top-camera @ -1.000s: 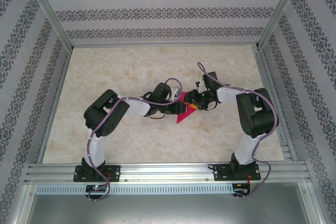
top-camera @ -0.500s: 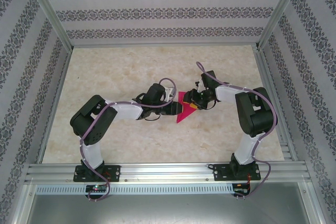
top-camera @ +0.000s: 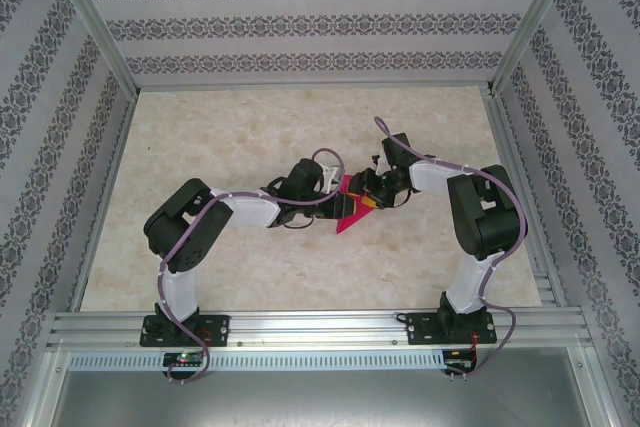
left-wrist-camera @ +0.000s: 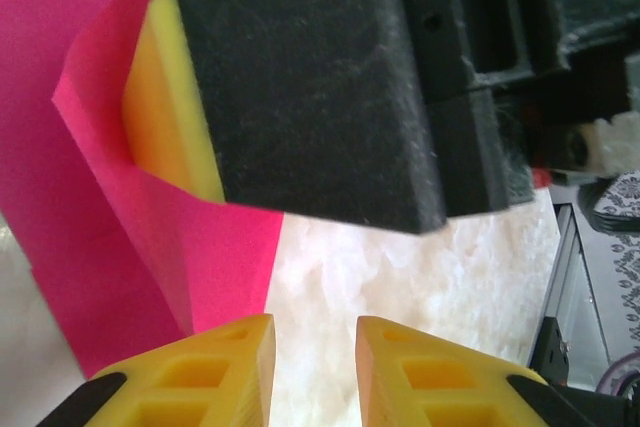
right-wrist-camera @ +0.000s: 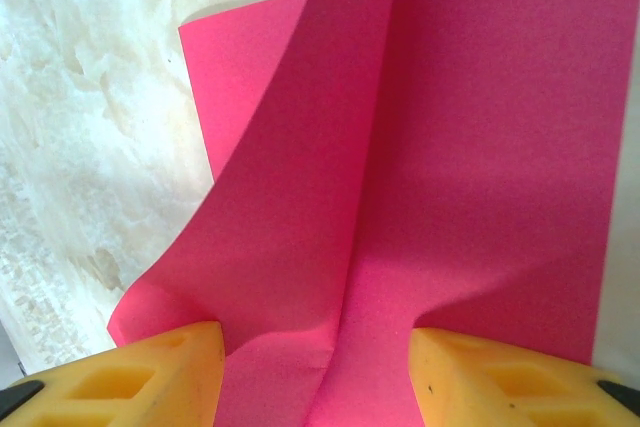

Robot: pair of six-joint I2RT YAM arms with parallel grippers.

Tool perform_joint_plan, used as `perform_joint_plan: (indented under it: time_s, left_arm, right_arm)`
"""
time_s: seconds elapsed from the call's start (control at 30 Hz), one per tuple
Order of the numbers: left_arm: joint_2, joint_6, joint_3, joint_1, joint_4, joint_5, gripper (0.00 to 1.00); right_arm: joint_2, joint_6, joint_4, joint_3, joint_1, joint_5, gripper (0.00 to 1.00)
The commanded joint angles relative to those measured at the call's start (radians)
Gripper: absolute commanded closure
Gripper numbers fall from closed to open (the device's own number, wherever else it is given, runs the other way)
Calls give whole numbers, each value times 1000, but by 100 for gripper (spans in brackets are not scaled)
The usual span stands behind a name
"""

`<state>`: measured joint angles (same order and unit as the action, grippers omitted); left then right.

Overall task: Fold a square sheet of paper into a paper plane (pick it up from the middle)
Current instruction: Fourth fold the wing at the center of the table.

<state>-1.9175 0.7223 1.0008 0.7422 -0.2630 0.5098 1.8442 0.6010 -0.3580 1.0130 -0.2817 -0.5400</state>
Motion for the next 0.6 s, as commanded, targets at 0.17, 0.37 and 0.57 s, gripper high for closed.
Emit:
perform_joint_plan:
  time_s: [0.17, 0.37, 0.57]
  left_arm:
    - [-29, -20, 30, 8, 54, -62, 79]
    - [-33, -20, 31, 8, 76, -91, 83]
    - [-47, -14, 35, 8, 88, -104, 85]
  right_arm:
    - [74, -13, -80, -25, 4, 193, 47]
    - [89, -22, -95, -17, 3, 212, 49]
    - [98, -30, -100, -13, -2, 224, 51]
